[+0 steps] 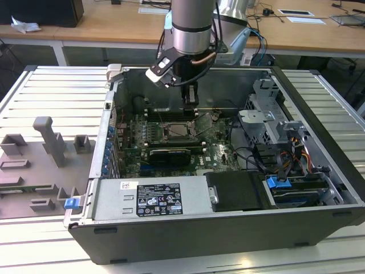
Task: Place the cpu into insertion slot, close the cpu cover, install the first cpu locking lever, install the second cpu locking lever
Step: 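Close the cpu cover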
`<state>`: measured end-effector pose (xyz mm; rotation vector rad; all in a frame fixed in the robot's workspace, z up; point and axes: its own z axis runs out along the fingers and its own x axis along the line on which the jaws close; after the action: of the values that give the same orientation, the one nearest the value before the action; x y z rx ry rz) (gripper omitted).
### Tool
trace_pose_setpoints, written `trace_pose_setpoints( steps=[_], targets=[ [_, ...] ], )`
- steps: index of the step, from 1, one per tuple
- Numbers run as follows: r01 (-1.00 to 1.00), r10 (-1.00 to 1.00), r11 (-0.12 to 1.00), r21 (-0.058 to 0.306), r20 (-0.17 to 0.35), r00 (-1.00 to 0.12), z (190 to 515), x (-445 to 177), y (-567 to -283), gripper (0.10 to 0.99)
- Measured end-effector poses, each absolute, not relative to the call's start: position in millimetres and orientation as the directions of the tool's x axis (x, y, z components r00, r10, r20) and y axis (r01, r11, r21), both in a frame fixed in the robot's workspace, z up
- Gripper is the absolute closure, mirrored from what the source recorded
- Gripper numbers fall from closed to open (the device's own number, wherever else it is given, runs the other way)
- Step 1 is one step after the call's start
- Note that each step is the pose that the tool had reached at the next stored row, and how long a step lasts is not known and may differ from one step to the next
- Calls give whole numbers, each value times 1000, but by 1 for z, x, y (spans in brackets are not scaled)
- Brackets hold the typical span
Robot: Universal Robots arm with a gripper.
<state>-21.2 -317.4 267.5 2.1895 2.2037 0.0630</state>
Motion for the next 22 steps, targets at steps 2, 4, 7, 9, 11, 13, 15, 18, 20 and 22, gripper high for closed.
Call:
trace_pose_setpoints(
  steps=[2,4,7,9,11,13,15,18,20,22],
  targets=[
    [999,1000,7,53,4,-7,271,-21,-317,980],
    [999,1000,6,52,4,-6,271,-14,-317,980],
    [999,1000,7,50,4,-7,271,0,-317,980],
    [999,1000,6,50,4,-7,271,3,-317,980],
    [999,1000,7,50,4,-7,270,6,-317,980],
    [999,1000,6,50,4,-7,270,9,-317,980],
    [999,1000,6,50,4,-7,270,11,-317,980],
    [999,1000,6,50,4,-7,270,14,-317,980],
    [999,1000,6,50,4,-7,270,16,-317,980],
    [999,1000,6,50,4,-7,270,17,-317,980]
  ],
)
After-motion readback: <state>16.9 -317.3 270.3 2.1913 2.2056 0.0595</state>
